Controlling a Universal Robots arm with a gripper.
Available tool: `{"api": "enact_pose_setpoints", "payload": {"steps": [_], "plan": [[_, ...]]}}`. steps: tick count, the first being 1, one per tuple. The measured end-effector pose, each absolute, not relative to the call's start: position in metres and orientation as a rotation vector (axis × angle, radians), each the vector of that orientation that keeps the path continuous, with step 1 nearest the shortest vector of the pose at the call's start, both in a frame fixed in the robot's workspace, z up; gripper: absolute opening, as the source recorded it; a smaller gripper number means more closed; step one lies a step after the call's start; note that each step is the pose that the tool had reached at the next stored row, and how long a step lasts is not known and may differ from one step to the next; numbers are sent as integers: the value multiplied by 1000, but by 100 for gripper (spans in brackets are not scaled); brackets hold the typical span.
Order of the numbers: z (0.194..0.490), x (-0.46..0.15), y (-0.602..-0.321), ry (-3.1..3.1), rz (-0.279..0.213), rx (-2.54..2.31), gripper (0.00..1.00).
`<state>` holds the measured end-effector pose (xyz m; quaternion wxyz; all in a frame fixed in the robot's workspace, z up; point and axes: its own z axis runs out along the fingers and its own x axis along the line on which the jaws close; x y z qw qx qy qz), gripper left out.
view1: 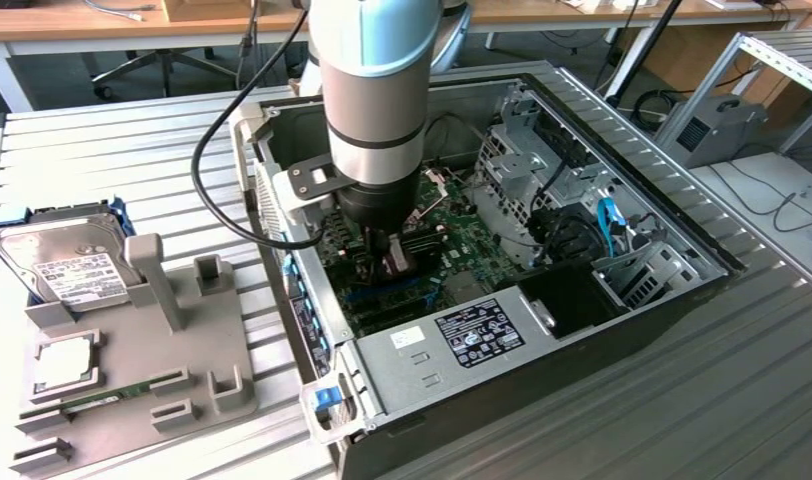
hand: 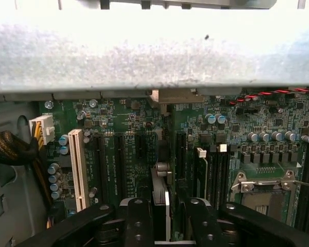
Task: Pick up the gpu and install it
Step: 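Insert the gpu into the slot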
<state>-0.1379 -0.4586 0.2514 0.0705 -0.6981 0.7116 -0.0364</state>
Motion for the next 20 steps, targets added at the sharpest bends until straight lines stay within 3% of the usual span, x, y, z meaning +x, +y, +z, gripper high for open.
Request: {"api": "enact_pose_setpoints", "payload": {"steps": [2, 4, 5, 7, 8, 20], "plan": [[251, -138, -459, 2140, -109, -2099, 31], [251, -138, -459, 2140, -109, -2100, 36], [251, -138, -459, 2141, -109, -2100, 45], [251, -138, -459, 2140, -109, -2100, 45], [252, -138, -459, 2141, -110, -2100, 52], [295, -138, -452, 2150, -138, -2114, 52]]}}
